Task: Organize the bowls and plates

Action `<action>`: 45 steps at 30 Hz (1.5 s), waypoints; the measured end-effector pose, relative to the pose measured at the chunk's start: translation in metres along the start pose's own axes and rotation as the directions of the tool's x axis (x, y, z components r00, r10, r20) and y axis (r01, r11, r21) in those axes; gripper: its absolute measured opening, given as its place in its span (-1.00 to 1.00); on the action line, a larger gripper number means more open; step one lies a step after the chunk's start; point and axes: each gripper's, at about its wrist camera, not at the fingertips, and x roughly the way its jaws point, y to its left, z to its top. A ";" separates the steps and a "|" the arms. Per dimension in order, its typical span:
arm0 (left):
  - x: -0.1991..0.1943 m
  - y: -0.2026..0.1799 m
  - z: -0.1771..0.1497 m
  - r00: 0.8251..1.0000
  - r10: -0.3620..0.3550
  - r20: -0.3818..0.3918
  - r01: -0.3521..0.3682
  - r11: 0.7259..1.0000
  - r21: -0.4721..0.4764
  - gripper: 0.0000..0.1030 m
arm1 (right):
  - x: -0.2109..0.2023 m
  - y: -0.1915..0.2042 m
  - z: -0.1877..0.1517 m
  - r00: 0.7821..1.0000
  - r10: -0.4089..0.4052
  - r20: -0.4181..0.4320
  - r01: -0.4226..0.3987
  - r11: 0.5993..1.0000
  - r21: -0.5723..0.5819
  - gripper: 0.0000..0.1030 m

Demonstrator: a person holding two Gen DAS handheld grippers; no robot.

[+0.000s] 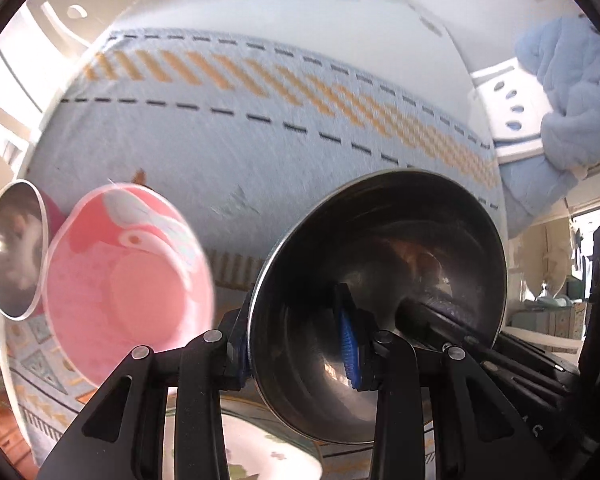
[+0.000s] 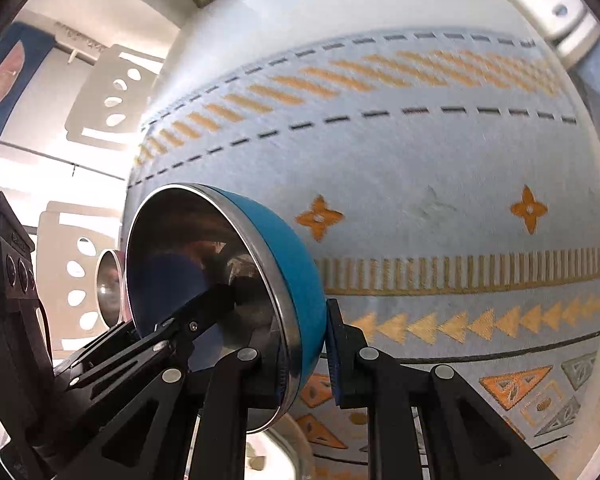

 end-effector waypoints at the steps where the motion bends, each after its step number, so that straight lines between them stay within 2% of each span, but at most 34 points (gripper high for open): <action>1: -0.005 0.006 0.002 1.000 0.000 0.007 0.000 1.000 -0.006 -0.39 | 0.001 0.006 0.000 1.000 -0.002 0.000 0.002 1.000 -0.007 -0.69; 10: -0.024 0.058 0.004 1.000 0.005 0.017 -0.004 0.998 -0.065 -0.39 | 0.018 0.066 -0.004 0.999 -0.005 -0.034 0.002 0.997 -0.073 -0.68; 20: -0.032 0.123 -0.003 1.000 0.018 0.003 -0.017 0.989 -0.148 -0.39 | 0.058 0.123 -0.013 0.995 -0.030 -0.100 0.013 0.987 -0.163 -0.67; 33: -0.010 0.150 -0.015 0.999 0.009 -0.050 -0.017 0.986 -0.163 -0.39 | 0.098 0.134 -0.017 0.985 -0.070 -0.159 0.045 0.987 -0.151 -0.67; 45: -0.010 0.153 -0.018 0.999 0.017 -0.048 -0.024 0.988 -0.155 -0.39 | 0.115 0.137 -0.014 0.982 -0.091 -0.168 0.068 0.988 -0.139 -0.67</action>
